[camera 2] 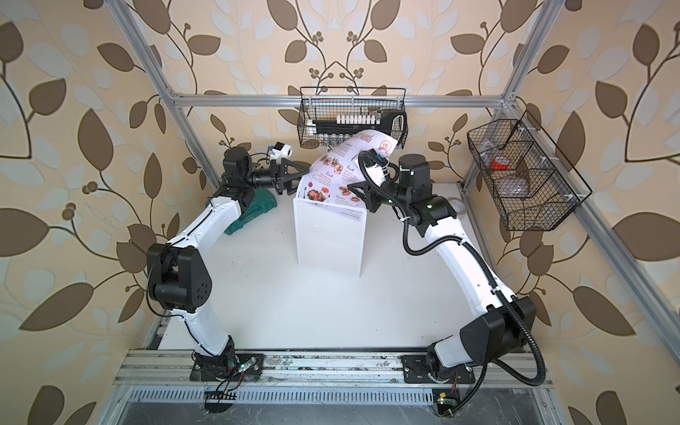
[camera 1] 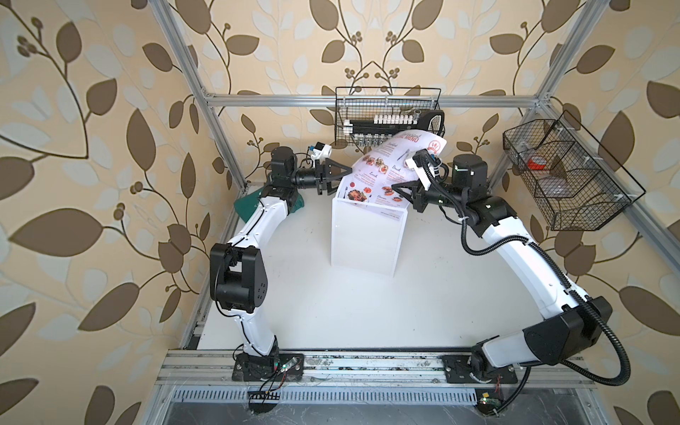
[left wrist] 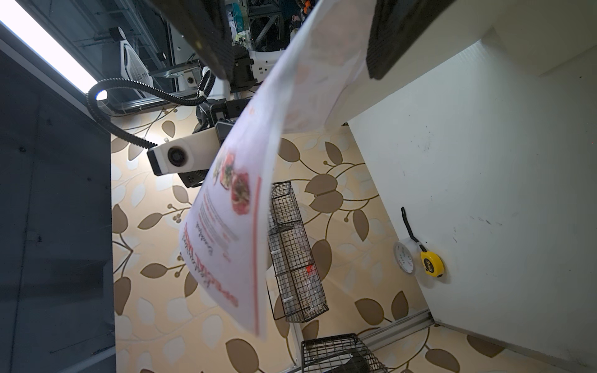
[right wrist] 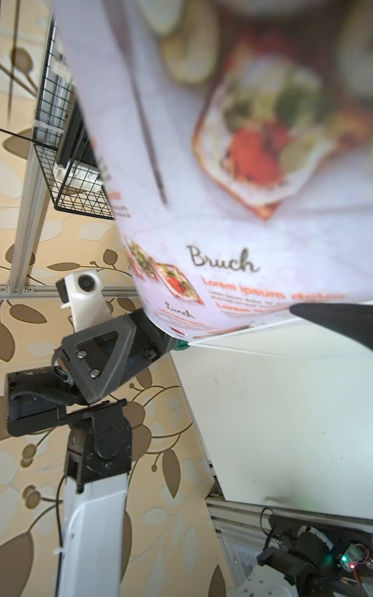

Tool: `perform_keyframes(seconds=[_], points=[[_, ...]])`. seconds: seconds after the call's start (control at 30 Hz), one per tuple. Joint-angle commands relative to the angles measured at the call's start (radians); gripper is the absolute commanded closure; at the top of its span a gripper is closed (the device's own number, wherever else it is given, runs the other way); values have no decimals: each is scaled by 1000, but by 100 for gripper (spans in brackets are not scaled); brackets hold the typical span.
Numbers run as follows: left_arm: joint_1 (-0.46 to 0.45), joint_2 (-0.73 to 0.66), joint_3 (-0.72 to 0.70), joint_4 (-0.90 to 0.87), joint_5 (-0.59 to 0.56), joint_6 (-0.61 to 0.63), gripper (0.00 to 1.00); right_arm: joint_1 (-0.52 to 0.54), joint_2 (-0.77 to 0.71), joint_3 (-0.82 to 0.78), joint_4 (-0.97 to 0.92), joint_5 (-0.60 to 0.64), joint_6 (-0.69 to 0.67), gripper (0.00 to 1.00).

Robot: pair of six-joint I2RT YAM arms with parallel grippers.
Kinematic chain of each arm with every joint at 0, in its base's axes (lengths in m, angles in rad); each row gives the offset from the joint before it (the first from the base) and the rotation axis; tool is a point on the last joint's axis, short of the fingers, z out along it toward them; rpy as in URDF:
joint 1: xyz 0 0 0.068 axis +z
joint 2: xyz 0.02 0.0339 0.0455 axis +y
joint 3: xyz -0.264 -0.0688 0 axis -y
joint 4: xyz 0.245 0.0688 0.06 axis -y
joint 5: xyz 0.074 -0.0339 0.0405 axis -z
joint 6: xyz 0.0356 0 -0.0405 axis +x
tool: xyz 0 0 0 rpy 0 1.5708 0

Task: Insert the menus into the narrow rack
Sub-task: Insert the menu into the narrow rack.

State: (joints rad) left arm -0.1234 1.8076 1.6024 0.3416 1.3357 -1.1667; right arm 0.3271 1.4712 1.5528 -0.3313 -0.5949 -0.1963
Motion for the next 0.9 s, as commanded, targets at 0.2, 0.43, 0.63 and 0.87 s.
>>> perform_keyframes(seconds=[0.2,0.43,0.63,0.87], points=[[1,1,41,178,27,-96,32,-2,32,104,-163,-8,-161,100],[-5,-14,22,184,27,-96,32,-3,75,167,-276,3,-231,100],[-11,-8,27,182,27,-102,32,-2,91,177,-308,19,-261,99],[-13,8,49,177,23,-102,32,5,107,166,-294,25,-249,97]])
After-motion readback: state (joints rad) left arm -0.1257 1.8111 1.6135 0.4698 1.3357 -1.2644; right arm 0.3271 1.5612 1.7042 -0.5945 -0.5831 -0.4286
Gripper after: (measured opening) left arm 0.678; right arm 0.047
